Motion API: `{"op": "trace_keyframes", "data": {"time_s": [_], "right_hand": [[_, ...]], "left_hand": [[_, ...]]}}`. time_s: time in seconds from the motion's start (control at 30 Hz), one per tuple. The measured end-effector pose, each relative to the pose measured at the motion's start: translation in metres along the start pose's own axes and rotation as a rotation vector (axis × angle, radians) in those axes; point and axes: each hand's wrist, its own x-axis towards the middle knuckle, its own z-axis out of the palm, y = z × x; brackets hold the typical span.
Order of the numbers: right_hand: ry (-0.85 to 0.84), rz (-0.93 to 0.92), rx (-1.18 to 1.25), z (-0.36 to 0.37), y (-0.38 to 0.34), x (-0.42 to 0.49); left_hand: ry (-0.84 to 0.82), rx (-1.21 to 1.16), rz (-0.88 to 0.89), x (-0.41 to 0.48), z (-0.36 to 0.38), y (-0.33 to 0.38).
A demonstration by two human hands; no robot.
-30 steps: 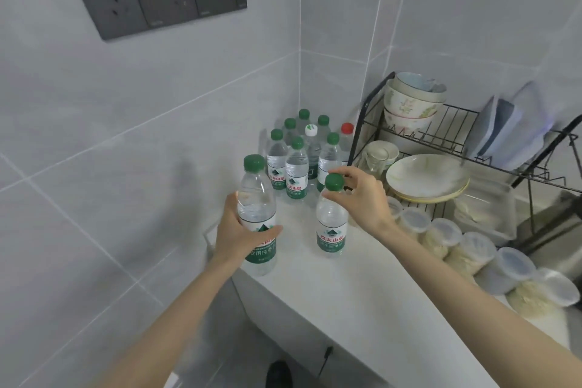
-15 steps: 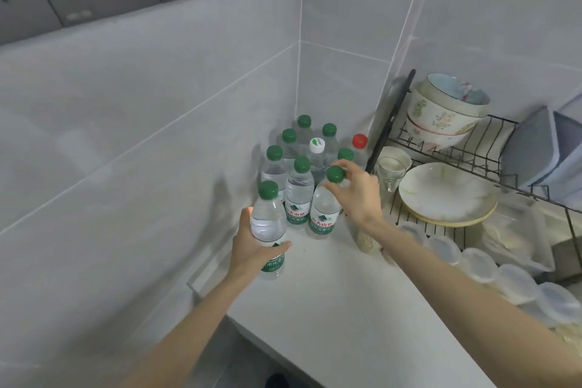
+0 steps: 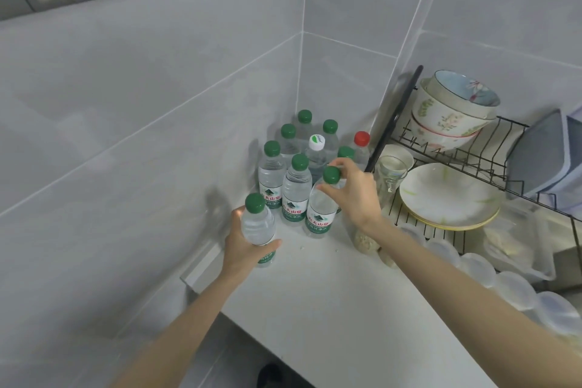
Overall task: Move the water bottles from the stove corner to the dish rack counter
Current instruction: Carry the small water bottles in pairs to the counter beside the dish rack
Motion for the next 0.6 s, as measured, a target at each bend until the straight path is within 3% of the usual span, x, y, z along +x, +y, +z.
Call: {"op": "trace_keyframes", "data": {"time_s": [0.17,0.43,0.6], "right_hand": [[0.008,-0.037,-0.08,0.002,0.0,0.0],[0.003,-0.081,-0.123,0.002,0.003,0.0],[0.005,-0.089,-0.117,0.001,0.003,0.001]], "left_hand": [[-0.014,-0.032,-0.007,-0.011,-0.005,0.006],[0.092,0.008,0.222,-0.03,-0.033,0.045],[0.108,0.314,0.338,-0.022,-0.045,0.074]]}}
